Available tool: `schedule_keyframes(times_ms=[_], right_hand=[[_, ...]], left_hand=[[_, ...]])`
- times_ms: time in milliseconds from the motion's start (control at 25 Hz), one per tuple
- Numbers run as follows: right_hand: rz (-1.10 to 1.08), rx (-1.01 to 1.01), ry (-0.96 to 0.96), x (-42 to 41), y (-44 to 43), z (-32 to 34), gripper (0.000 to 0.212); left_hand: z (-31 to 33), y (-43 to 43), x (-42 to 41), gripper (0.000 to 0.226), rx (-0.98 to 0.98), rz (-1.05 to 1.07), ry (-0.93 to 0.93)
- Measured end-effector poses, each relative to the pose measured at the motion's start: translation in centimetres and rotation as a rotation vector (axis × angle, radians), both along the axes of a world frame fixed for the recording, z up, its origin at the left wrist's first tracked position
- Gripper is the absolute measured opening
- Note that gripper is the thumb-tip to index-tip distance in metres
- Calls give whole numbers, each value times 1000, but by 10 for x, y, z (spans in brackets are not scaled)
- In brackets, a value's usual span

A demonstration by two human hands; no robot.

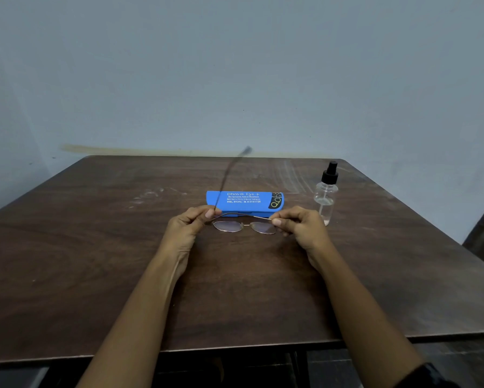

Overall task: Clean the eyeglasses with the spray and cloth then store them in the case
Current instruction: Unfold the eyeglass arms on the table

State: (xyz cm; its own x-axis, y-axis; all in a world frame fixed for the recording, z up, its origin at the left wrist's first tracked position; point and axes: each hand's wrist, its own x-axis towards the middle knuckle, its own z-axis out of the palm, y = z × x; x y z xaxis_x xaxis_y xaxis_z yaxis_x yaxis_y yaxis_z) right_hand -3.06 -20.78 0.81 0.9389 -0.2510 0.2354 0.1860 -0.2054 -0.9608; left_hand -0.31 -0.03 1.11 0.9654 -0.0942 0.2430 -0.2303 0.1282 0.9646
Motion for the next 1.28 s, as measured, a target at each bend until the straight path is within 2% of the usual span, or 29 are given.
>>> schedule_keyframes(times_ms=[240,400,480,560,920,1280], right_hand=[[-87,-48,-26,5,1,-2,28],[-198,-354,-140,6,0,-4,10],[-206,-522,-209,4,1,-4,12],[-200,-607,-247,3,2,-4,13],[-205,-734,-263,1,6,-8,7],[-205,-587,-255,3,5,-9,8]], left_hand=[[-6,-1,3,12,111,64,-116],[-9,-1,7,15,237,144,-188],[-9,-1,8,17,265,178,-206],[-9,0,9,17,281,214,-212],[-8,2,9,21,322,254,-207],[-7,1,6,15,315,274,-170]])
